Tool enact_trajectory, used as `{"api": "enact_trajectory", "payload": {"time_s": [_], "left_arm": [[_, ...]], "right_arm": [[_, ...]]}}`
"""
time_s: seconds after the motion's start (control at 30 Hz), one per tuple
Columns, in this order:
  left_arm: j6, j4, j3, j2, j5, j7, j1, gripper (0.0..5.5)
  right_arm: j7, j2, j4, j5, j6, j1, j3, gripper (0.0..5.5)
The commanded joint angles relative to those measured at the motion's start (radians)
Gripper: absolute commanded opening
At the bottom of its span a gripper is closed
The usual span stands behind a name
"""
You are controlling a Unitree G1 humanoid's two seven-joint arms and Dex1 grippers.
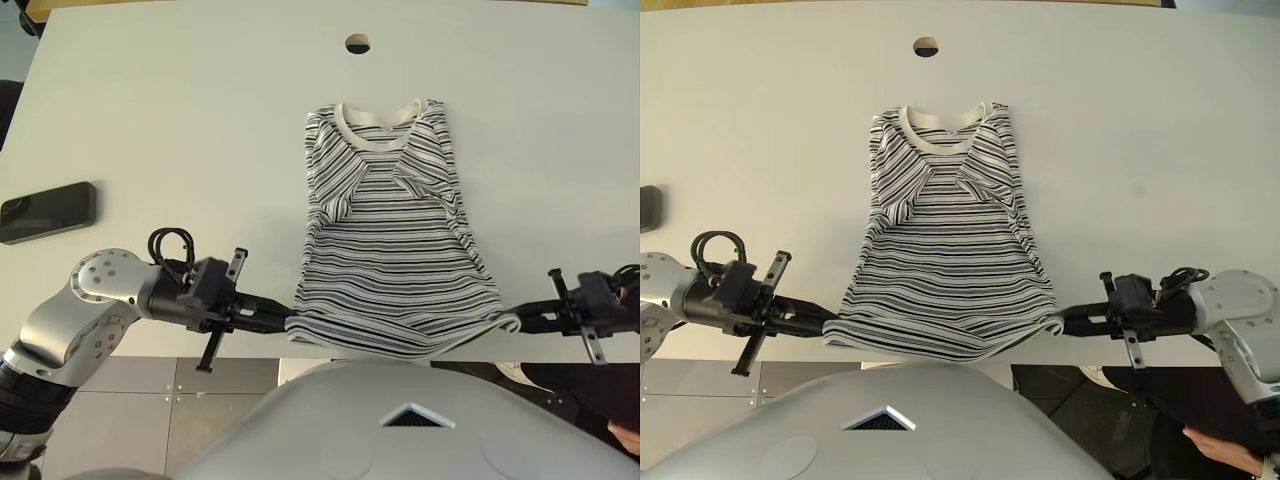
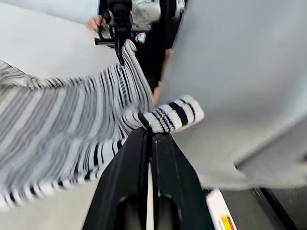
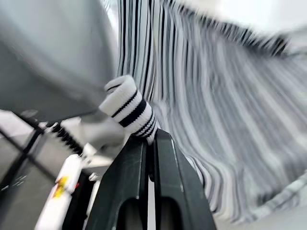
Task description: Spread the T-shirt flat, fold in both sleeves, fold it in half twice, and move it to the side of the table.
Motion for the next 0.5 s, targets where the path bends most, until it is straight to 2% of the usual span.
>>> {"api": "enact_trajectory", "payload": {"time_s": [0.03,0.27,0.5], "left_arm": [[-0.025,0.141,0.022,-0.164,0.158,0.143,-0.138,0.12],[-0.182,0.549,0.039,-0.406,0.483,0.335,-0.352,0.12],[-0.266,0.825,0.074,-0.508,0.620,0.415,-0.515,0.12]], "right_arm": [[-0.076,0.126,0.042,-0.046,-0.010,-0.129,-0.040,0.11],[-0.268,0.355,0.337,-0.329,-0.135,-0.403,-0.013,0.11],[-0.411,0.505,0.642,-0.536,-0.216,-0.662,0.027,0.11]]}}
